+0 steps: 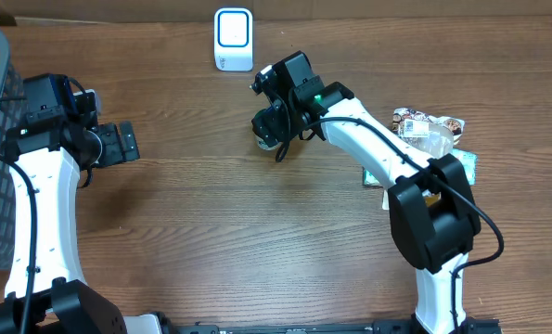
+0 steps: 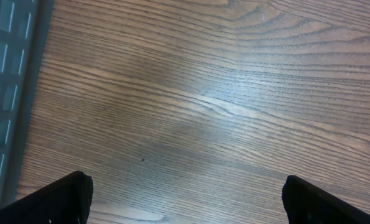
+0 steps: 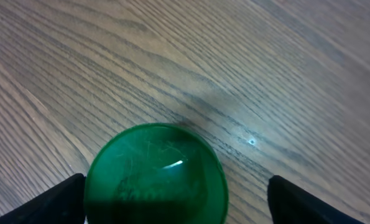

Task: Scan the item barcode
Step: 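Move the right gripper to the green-lidded jar and grasp it, then lift the green-lidded jar and turn it toward the scanner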

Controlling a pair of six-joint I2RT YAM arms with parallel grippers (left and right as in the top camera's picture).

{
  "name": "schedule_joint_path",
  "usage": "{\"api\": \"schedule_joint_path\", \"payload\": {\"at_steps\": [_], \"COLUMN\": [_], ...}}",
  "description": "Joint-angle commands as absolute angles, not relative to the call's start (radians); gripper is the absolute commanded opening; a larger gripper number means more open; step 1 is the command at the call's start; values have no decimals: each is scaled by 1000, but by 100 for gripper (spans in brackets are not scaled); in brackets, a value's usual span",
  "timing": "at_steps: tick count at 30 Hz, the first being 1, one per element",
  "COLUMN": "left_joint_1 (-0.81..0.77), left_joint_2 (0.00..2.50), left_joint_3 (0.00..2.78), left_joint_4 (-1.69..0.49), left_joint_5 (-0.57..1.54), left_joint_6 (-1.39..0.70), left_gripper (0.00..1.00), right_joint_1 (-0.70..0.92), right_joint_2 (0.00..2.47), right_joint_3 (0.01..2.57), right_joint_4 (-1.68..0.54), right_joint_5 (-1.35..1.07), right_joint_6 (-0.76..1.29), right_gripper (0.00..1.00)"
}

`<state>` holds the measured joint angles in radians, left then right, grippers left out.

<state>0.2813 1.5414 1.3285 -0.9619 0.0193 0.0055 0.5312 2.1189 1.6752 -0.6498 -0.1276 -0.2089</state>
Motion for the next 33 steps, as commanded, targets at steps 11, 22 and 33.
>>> {"api": "schedule_joint_path", "payload": {"at_steps": [11,22,33], "left_joint_1": [281,281,281], "left_joint_2": [1543,1543,1543], "left_joint_3": [1337,1337,1337], "left_joint_4": [-961,-961,-961], "left_joint_5": [27,27,27], "left_joint_6": [-1,-1,-1], "left_gripper": [100,100,100], "right_joint_1": [535,536,515], "right_joint_2": [2156,2156,2102], "right_joint_3": [1668,1654,1788], "right_joint_4": [-636,-659,-811], "right_joint_5": [-144,-148,-381], "right_joint_6": [-131,-119,-78], "right_gripper": [73,52,36]}}
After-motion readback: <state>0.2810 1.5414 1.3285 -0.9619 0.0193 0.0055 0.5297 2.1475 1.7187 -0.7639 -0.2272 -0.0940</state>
